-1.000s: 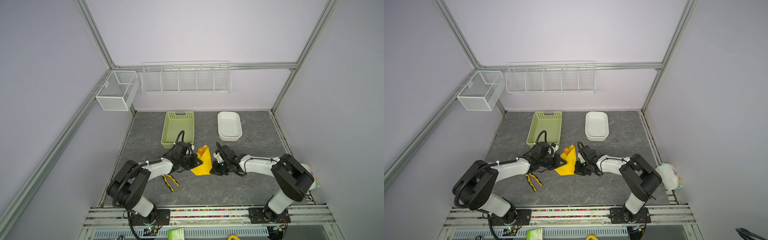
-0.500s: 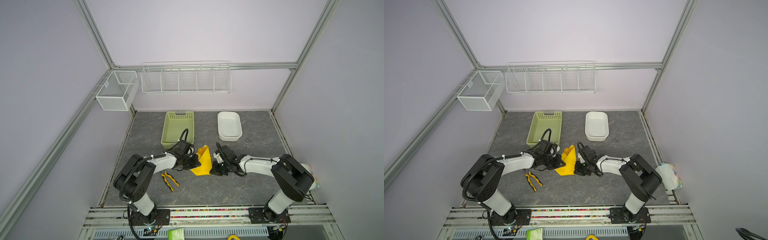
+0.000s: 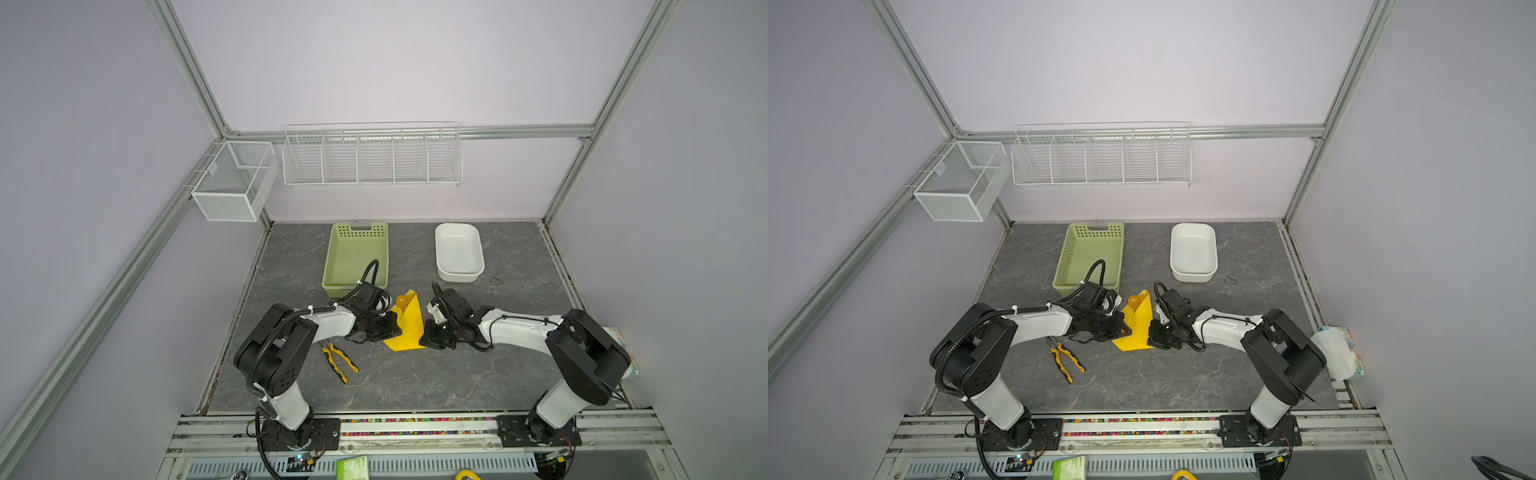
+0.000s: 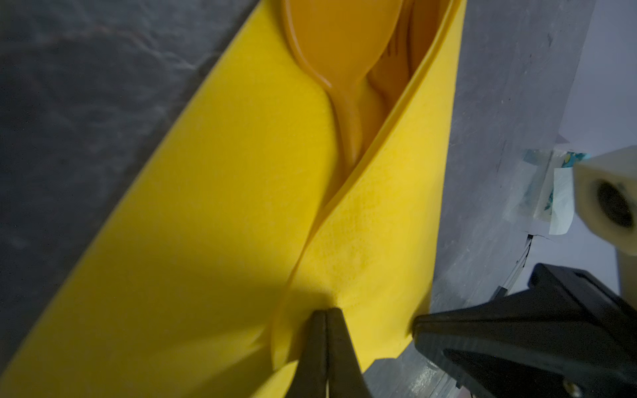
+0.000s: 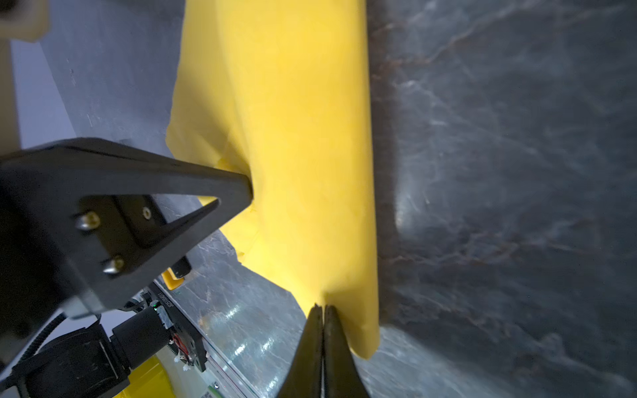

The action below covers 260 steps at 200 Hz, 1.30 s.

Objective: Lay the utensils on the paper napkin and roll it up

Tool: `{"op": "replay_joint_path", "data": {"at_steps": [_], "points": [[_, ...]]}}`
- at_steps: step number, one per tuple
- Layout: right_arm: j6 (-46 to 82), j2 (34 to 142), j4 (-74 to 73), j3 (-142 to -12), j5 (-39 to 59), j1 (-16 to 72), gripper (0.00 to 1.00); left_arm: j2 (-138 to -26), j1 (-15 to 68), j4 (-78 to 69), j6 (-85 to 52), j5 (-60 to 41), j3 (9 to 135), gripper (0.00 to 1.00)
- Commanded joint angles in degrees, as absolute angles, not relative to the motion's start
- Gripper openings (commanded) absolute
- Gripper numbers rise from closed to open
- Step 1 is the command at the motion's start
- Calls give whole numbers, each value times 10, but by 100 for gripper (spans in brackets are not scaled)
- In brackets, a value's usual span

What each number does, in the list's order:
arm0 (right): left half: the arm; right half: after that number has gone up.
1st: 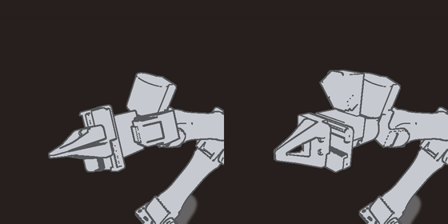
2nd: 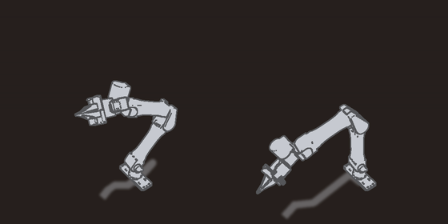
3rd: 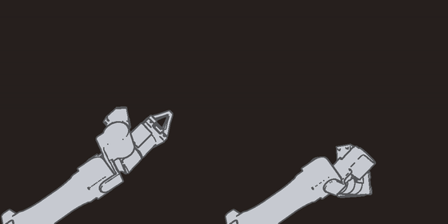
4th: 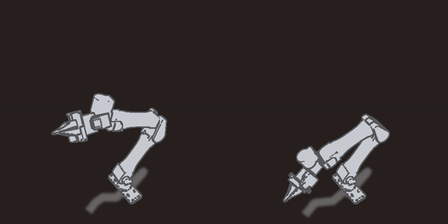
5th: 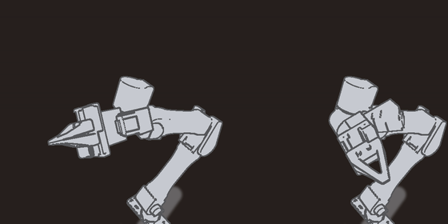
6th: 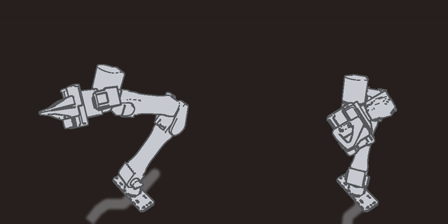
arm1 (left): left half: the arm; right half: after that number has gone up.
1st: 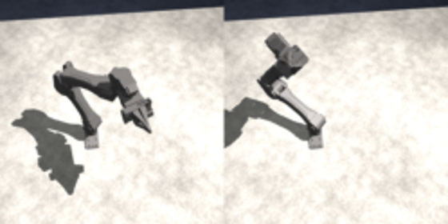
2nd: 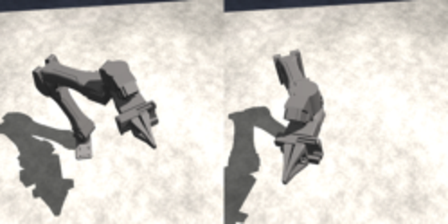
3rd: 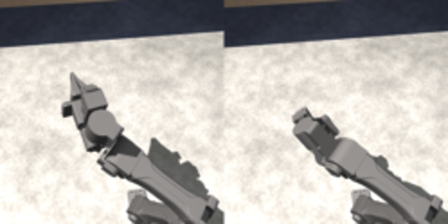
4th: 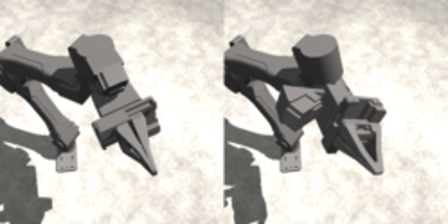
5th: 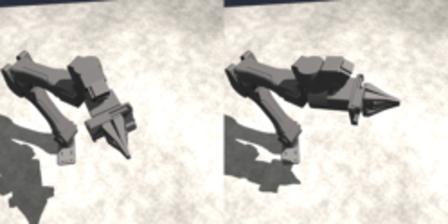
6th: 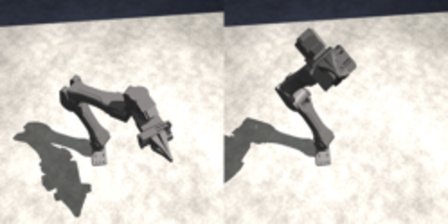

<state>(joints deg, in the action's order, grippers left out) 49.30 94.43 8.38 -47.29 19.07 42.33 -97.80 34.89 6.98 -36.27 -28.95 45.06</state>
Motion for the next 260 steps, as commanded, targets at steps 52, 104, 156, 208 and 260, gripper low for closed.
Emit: {"op": "replay_joint_path", "data": {"at_steps": [52, 104, 156, 208, 260], "points": [[459, 971, 164, -495, 141, 408, 7, -991, 352, 98, -343, -270, 442, 0], [458, 973, 162, -476, 148, 418, 7, -988, 352, 99, -341, -274, 443, 0], [488, 956, 146, -464, 163, 452, 7, -975, 352, 131, -320, -263, 447, 0], [469, 928, 172, -496, 139, 435, 7, -985, 352, 133, -312, -269, 444, 0], [456, 954, 153, -532, 170, 413, 7, -981, 352, 146, -303, -272, 453, 0]]}}
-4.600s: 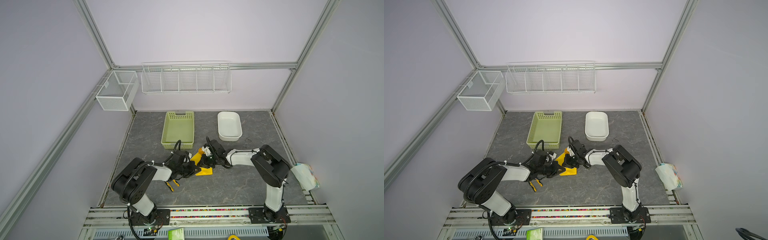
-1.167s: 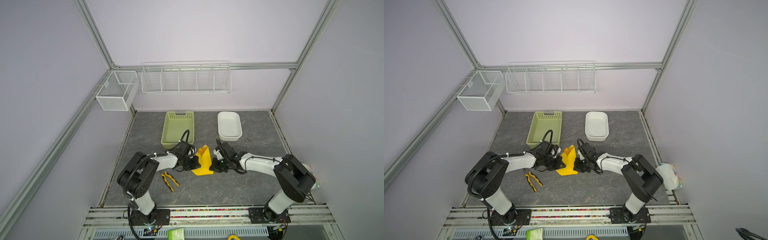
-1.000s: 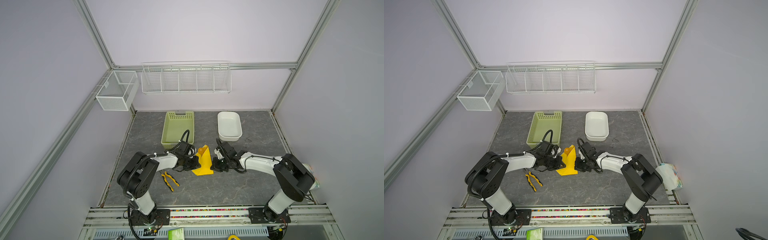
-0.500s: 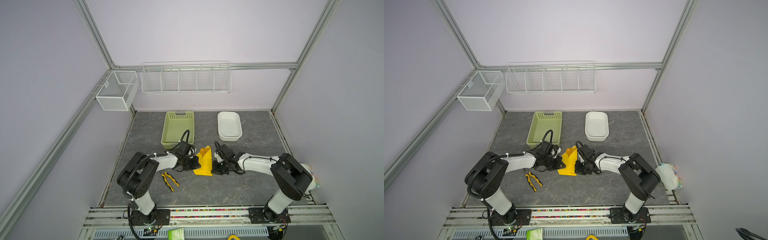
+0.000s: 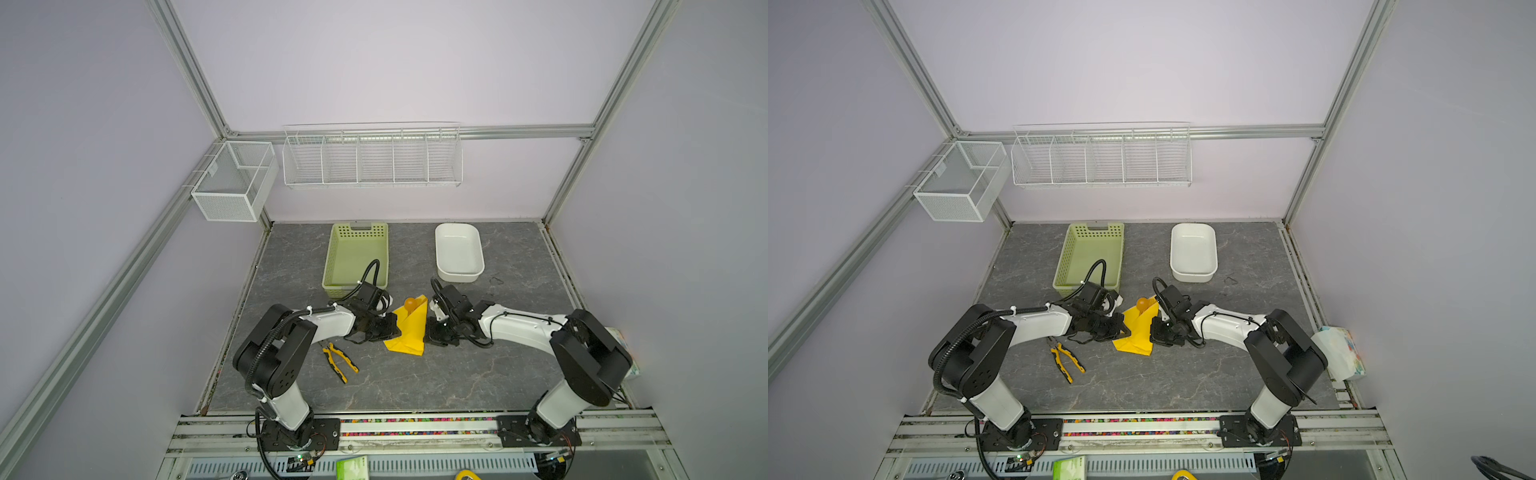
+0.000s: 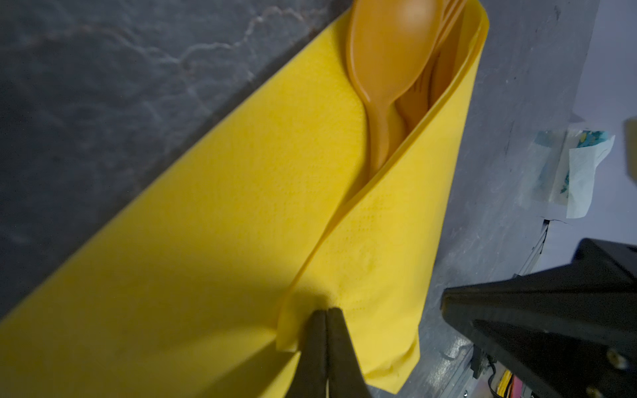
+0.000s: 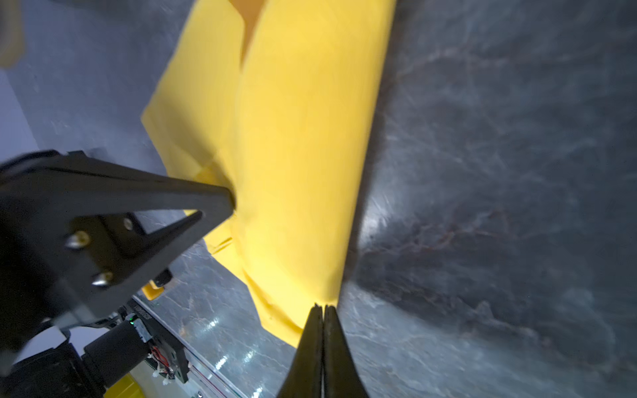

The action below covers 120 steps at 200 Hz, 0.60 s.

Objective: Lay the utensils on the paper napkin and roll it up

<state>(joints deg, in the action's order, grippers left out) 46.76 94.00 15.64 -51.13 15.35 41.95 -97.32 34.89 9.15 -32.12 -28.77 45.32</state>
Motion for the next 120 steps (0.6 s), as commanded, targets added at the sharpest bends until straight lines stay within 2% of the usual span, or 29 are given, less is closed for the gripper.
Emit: {"op": "replay_joint_path", "data": {"at_steps": [1, 69, 120], "points": [[456, 954, 153, -532, 170, 413, 7, -981, 352, 146, -303, -273, 453, 0], [451, 1012, 124, -519, 188, 400, 7, -974, 352, 146, -307, -274, 444, 0], [435, 999, 168, -534, 160, 393, 7, -963, 352, 144, -313, -275, 434, 0]]}}
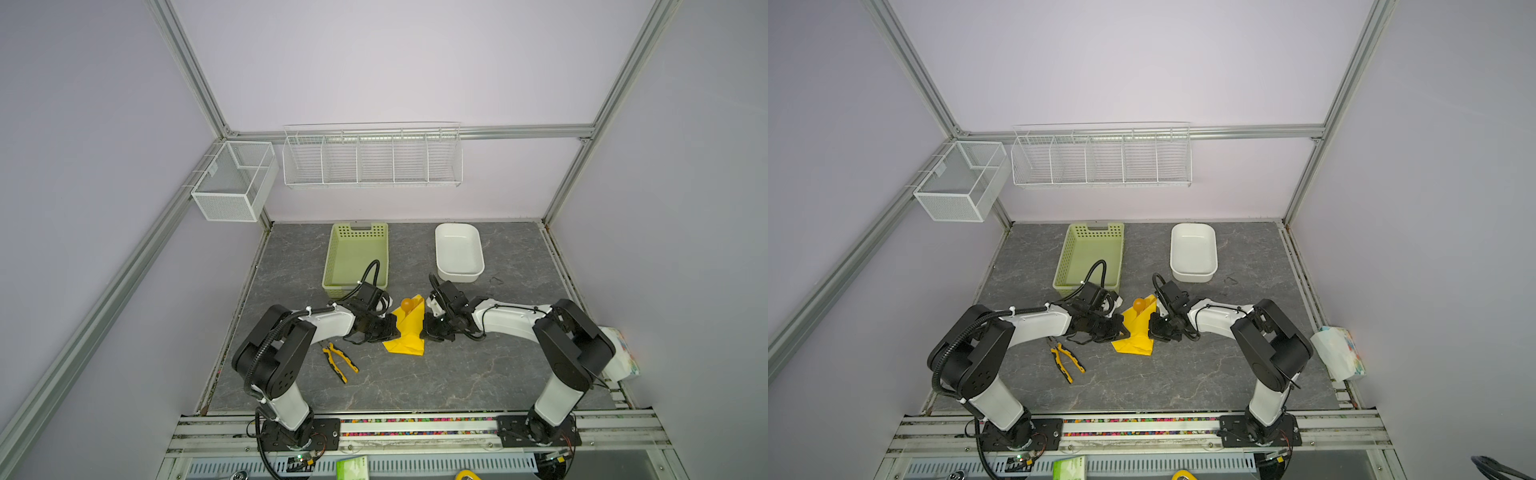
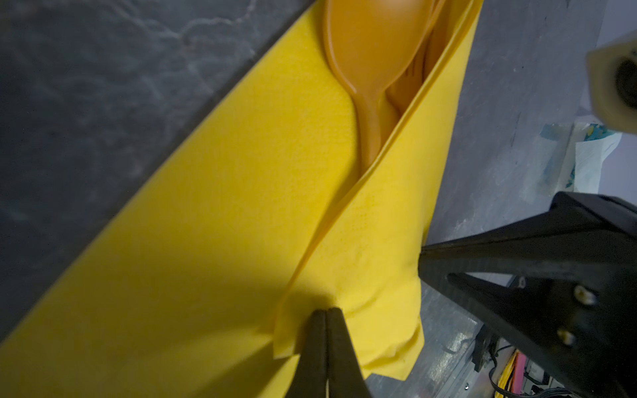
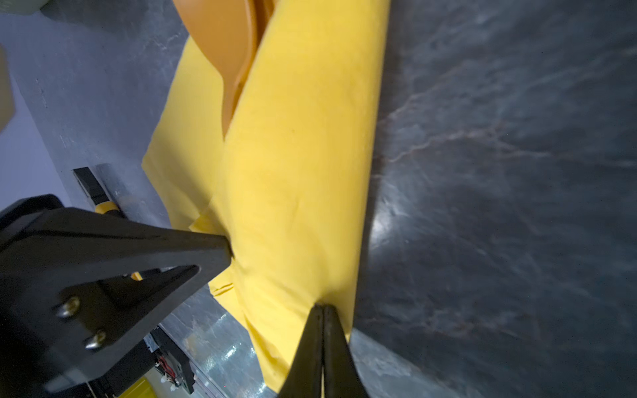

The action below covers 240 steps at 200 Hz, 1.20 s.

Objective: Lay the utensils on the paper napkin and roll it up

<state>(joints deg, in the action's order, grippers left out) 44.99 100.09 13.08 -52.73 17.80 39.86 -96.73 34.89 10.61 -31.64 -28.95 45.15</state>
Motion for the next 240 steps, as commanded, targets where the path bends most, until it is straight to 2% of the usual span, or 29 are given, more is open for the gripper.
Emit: {"op": "replay_joint_path", "data": {"at_steps": [1, 48, 131, 187, 240], "points": [[435, 998, 168, -535, 159, 393, 7, -963, 352, 144, -313, -275, 434, 0], [426, 985, 161, -564, 172, 384, 7, -956, 352, 141, -317, -274, 430, 0], [412, 1059, 144, -580, 202, 360, 7, -958, 352, 135, -319, -280, 426, 0], [395, 1035, 170, -613, 191, 351, 7, -962, 352, 131, -320, -284, 425, 0], [390, 1076, 163, -648, 206, 337, 7, -963, 352, 131, -319, -285, 425, 0]]}}
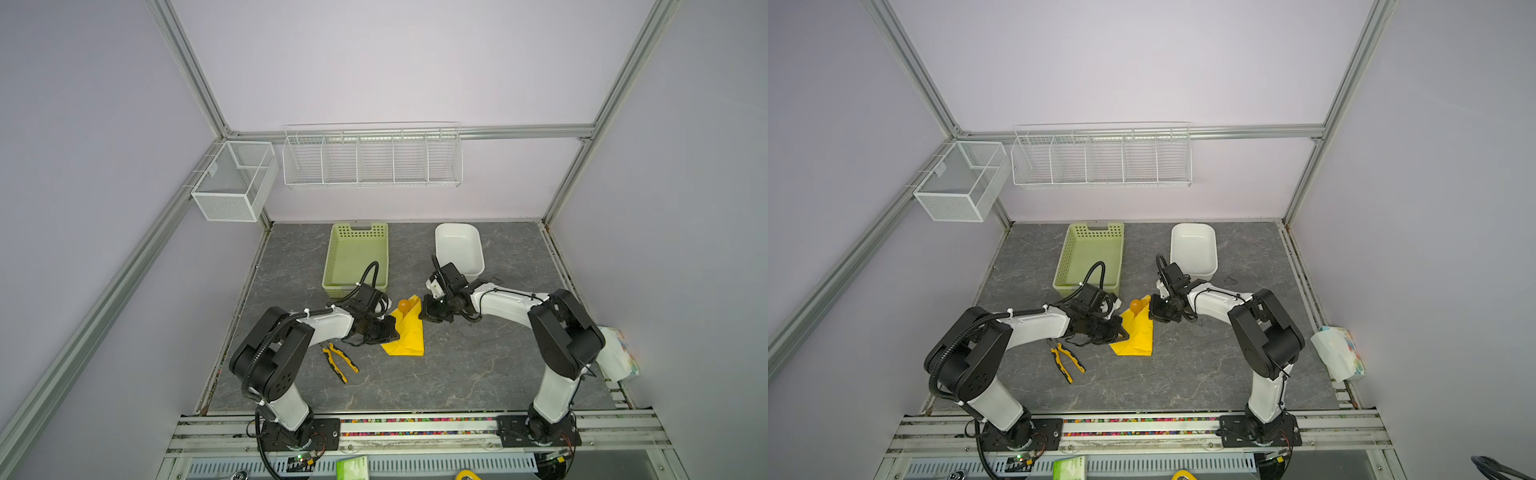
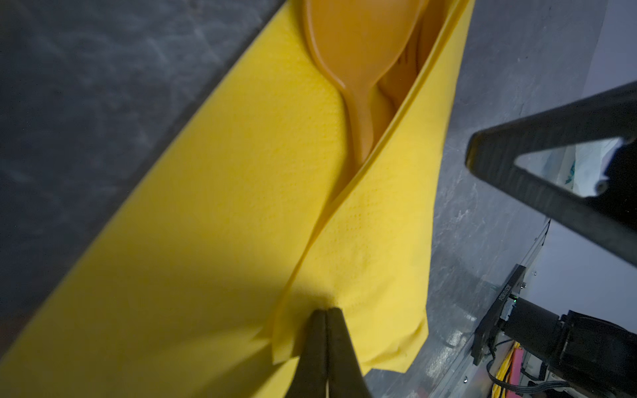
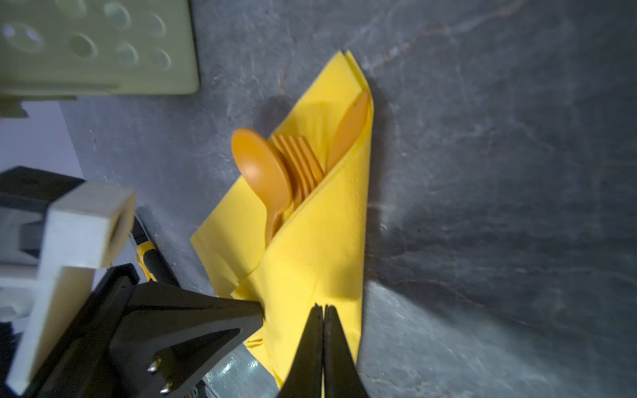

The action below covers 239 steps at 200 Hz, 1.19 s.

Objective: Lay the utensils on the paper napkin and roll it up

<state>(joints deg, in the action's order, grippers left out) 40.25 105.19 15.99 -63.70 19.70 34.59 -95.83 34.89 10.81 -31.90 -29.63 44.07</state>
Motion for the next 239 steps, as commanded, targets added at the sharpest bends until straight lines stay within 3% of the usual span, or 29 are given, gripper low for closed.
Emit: {"op": "replay_joint_path", "data": {"at_steps": [1, 106, 200, 239], "points": [[390, 1077, 163, -649, 206, 337, 7, -962, 352, 131, -319, -285, 425, 0], [371, 1087, 180, -678, 212, 309, 7, -968, 352, 131, -316, -289, 430, 0], [371, 1157, 176, -729, 244, 290, 7, -984, 352, 132, -314, -293, 441, 0], [365, 1120, 191, -716, 225, 288, 7, -990, 352, 129, -315, -295, 449, 0]]}}
